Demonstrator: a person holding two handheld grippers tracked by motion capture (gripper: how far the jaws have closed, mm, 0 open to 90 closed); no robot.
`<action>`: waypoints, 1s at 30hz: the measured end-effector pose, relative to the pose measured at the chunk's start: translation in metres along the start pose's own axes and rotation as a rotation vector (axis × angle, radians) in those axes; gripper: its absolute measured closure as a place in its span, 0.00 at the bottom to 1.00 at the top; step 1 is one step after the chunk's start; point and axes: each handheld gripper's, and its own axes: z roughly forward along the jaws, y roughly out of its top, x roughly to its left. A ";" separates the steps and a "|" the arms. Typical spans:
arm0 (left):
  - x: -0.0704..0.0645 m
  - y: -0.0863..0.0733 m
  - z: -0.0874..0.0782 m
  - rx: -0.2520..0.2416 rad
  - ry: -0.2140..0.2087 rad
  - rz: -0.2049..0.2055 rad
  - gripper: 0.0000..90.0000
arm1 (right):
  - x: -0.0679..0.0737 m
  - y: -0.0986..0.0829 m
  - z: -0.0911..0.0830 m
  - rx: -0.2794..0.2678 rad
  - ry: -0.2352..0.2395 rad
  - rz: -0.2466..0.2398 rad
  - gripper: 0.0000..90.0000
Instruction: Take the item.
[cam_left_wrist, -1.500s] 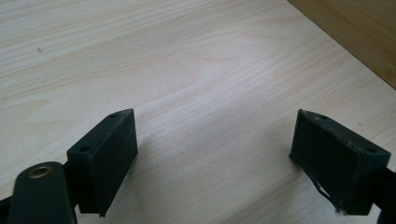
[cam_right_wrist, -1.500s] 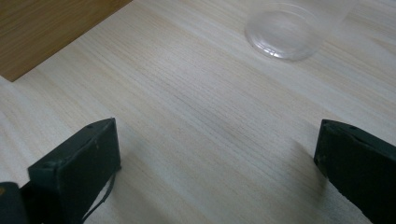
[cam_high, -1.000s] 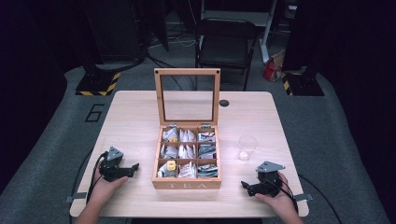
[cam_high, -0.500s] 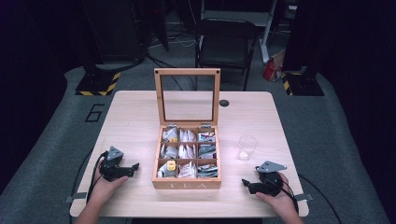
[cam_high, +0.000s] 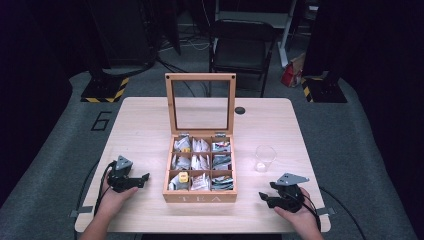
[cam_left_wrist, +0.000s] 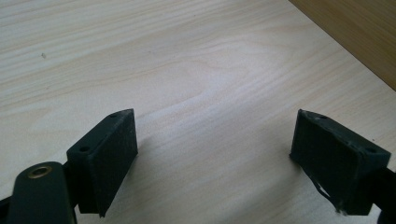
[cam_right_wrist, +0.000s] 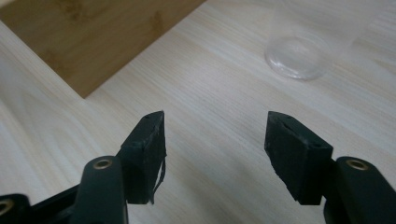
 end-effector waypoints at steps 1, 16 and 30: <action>0.000 0.000 0.000 0.001 0.000 0.001 0.16 | 0.002 0.004 -0.004 0.005 0.016 0.000 0.47; -0.003 -0.002 -0.002 0.004 -0.006 -0.007 0.16 | 0.025 0.036 -0.019 -0.040 0.100 -0.066 0.52; -0.002 -0.002 -0.002 0.004 -0.004 -0.001 0.16 | 0.050 0.074 -0.026 -0.086 0.184 -0.125 0.53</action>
